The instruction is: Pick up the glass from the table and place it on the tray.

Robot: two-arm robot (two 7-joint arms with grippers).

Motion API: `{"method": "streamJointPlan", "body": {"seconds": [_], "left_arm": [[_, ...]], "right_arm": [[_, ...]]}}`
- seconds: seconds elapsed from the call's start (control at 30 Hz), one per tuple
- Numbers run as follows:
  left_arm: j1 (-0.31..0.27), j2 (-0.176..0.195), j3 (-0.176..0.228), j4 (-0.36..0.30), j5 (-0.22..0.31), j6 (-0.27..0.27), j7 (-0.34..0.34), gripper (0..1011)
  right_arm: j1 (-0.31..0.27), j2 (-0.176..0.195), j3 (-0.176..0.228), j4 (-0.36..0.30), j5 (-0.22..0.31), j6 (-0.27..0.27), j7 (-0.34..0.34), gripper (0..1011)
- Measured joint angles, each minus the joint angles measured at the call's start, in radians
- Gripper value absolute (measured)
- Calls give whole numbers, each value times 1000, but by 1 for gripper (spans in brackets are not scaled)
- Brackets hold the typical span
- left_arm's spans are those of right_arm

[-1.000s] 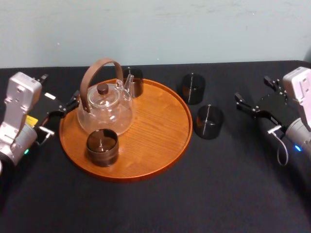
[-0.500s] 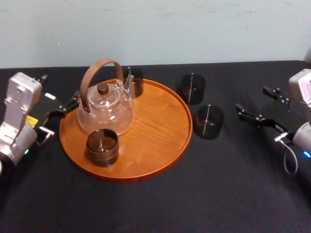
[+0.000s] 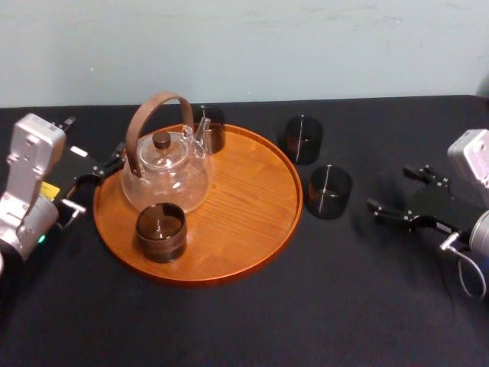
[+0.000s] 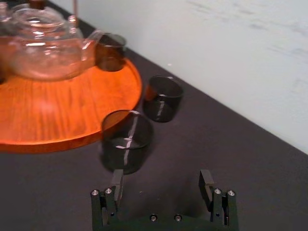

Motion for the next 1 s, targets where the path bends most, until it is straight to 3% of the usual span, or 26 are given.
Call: {"method": "streamJointPlan", "body": {"seconds": [0.47, 1.0], "left_arm": [[0, 0, 0, 0, 0, 0, 0, 1001], [0, 0, 0, 0, 0, 0, 0, 1001]], "right_arm": [[25, -8, -16, 9, -26, 27, 100, 1002], [96, -89, -9, 68, 6, 110, 174, 1002]]}}
